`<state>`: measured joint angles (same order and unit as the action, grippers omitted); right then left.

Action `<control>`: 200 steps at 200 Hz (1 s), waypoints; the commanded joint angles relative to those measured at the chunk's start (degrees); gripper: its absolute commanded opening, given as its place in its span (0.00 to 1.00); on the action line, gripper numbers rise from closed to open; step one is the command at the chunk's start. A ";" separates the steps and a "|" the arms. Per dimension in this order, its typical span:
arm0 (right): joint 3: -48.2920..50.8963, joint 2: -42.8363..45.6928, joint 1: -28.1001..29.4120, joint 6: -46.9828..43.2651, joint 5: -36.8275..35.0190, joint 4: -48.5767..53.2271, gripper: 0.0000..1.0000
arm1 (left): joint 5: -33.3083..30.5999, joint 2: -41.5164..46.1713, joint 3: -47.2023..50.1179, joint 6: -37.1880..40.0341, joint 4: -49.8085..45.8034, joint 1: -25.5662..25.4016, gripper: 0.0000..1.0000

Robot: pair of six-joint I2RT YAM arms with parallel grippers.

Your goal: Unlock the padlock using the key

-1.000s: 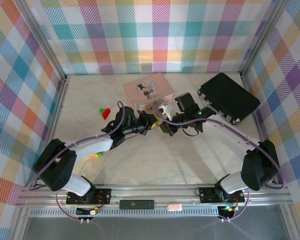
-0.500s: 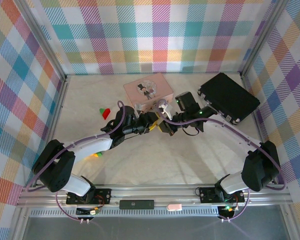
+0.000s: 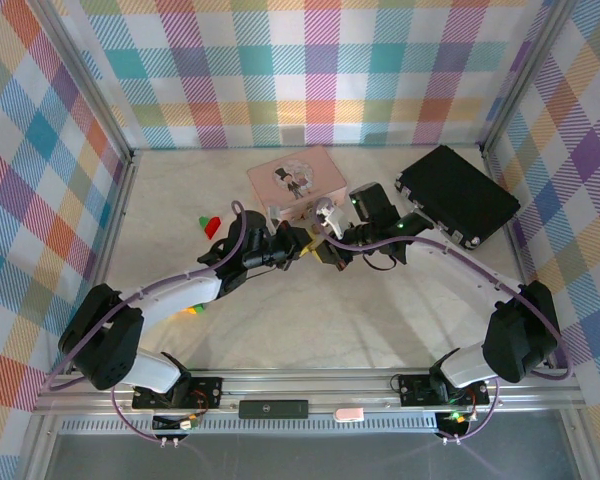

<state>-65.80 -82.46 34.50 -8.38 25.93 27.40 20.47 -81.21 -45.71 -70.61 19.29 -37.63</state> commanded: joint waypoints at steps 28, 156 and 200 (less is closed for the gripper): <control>-0.31 0.58 -0.22 1.42 -0.96 -4.66 0.00 | -2.29 3.16 -1.68 4.16 -7.34 0.45 0.00; -1.16 -1.30 -0.23 1.61 0.14 -4.63 0.00 | -1.51 2.92 -0.99 1.68 -4.39 0.36 0.40; -1.26 -2.26 -0.22 1.87 0.38 -5.53 0.00 | -1.13 2.29 0.67 -0.73 -0.92 0.23 0.21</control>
<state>-65.80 -83.31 34.50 -6.85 24.73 23.81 18.55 -79.40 -46.04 -70.00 15.27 -37.32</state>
